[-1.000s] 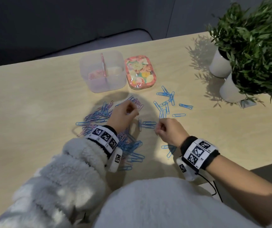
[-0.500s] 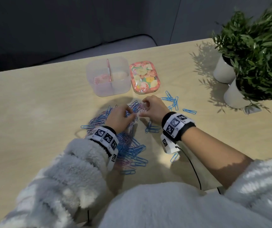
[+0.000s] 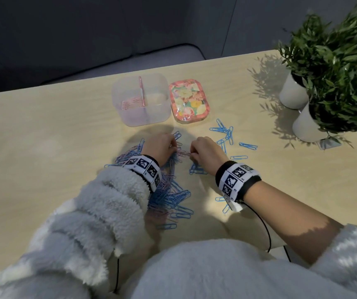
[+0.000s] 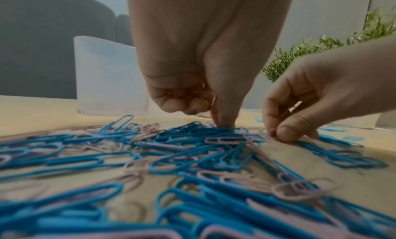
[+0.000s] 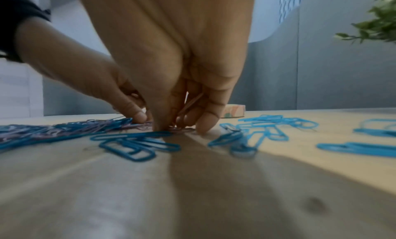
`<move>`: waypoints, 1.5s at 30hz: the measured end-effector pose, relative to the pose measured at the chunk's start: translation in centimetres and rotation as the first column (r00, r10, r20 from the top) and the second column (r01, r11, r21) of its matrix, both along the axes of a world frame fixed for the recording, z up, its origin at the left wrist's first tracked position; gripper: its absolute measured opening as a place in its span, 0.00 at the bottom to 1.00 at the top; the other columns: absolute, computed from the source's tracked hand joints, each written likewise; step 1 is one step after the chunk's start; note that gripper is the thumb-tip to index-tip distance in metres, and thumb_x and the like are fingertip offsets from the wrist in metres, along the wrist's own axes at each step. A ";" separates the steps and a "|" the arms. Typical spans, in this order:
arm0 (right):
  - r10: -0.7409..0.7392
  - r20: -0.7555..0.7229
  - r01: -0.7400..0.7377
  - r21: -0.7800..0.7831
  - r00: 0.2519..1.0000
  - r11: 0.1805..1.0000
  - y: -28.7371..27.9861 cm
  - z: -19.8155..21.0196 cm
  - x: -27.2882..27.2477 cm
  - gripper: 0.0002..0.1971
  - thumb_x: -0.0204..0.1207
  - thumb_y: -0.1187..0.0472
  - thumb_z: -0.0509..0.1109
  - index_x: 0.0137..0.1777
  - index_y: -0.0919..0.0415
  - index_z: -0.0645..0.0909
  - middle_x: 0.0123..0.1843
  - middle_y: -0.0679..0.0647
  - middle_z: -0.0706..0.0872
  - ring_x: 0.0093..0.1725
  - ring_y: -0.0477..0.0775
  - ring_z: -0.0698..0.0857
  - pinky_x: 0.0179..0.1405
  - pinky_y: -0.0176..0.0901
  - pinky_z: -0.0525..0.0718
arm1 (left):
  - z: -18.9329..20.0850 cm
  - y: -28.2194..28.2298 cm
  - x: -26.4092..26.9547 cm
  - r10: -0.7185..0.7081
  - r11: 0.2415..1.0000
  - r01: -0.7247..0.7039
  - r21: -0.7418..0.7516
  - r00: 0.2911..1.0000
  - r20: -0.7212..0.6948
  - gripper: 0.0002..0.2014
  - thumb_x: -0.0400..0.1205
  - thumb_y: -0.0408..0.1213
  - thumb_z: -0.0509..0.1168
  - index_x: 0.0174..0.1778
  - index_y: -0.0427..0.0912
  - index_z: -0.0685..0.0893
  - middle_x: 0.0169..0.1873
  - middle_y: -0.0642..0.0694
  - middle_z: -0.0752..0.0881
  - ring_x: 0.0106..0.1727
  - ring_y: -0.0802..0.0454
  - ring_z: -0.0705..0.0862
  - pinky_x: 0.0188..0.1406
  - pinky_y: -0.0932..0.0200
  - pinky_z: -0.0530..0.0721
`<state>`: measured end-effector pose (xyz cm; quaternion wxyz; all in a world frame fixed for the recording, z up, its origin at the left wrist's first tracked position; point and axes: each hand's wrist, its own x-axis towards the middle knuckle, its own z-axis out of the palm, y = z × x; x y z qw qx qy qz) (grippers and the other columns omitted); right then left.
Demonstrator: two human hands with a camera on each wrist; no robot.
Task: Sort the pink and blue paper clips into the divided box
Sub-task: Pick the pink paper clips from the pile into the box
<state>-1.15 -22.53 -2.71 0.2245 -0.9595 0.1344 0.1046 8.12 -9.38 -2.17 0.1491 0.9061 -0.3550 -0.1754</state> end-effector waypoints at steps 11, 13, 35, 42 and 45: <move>-0.076 0.021 0.076 -0.007 0.997 0.997 -1.2 -1.0 -0.9 0.06 0.79 0.63 0.63 0.49 0.66 0.77 0.52 0.63 0.81 0.56 0.62 0.77 0.46 0.47 0.72 | 0.0 0.6 1.2 0.128 0.984 -0.133 -0.121 0.991 -0.043 0.14 0.80 0.43 0.65 0.58 0.41 0.80 0.53 0.41 0.84 0.51 0.45 0.81 0.52 0.50 0.78; -0.092 0.019 0.091 0.027 0.996 0.995 -1.4 -1.1 -0.9 0.05 0.78 0.66 0.62 0.51 0.65 0.77 0.52 0.63 0.83 0.56 0.64 0.78 0.48 0.50 0.75 | -0.2 -0.1 1.8 0.112 0.992 -0.114 -0.057 0.993 -0.033 0.15 0.81 0.44 0.64 0.61 0.40 0.79 0.57 0.39 0.83 0.57 0.41 0.80 0.56 0.48 0.78; -0.159 0.005 0.149 0.321 0.987 0.935 -4.5 0.1 -1.1 0.03 0.73 0.62 0.71 0.38 0.58 0.82 0.37 0.56 0.82 0.38 0.52 0.80 0.41 0.43 0.76 | 0.7 1.2 3.5 0.258 0.824 -0.458 -0.332 0.826 -0.500 0.03 0.78 0.31 0.67 0.39 0.40 0.82 0.32 0.46 0.86 0.29 0.57 0.84 0.32 0.67 0.78; -0.038 -0.096 0.045 0.074 0.995 0.996 -4.0 -0.2 -2.2 0.03 0.71 0.61 0.69 0.39 0.54 0.79 0.46 0.59 0.87 0.51 0.63 0.83 0.41 0.43 0.71 | 1.1 0.7 3.1 0.248 0.950 -0.244 -0.195 0.969 -0.004 0.12 0.80 0.28 0.61 0.57 0.36 0.83 0.53 0.38 0.88 0.55 0.39 0.83 0.57 0.48 0.80; -0.028 -0.103 0.037 0.080 0.994 0.996 -3.9 -0.6 -2.3 0.06 0.73 0.61 0.66 0.37 0.53 0.74 0.46 0.60 0.87 0.50 0.64 0.83 0.40 0.43 0.71 | 1.1 -0.1 1.9 0.073 0.990 -0.066 -0.126 0.996 0.046 0.14 0.79 0.26 0.59 0.59 0.35 0.79 0.54 0.36 0.85 0.56 0.37 0.80 0.54 0.45 0.78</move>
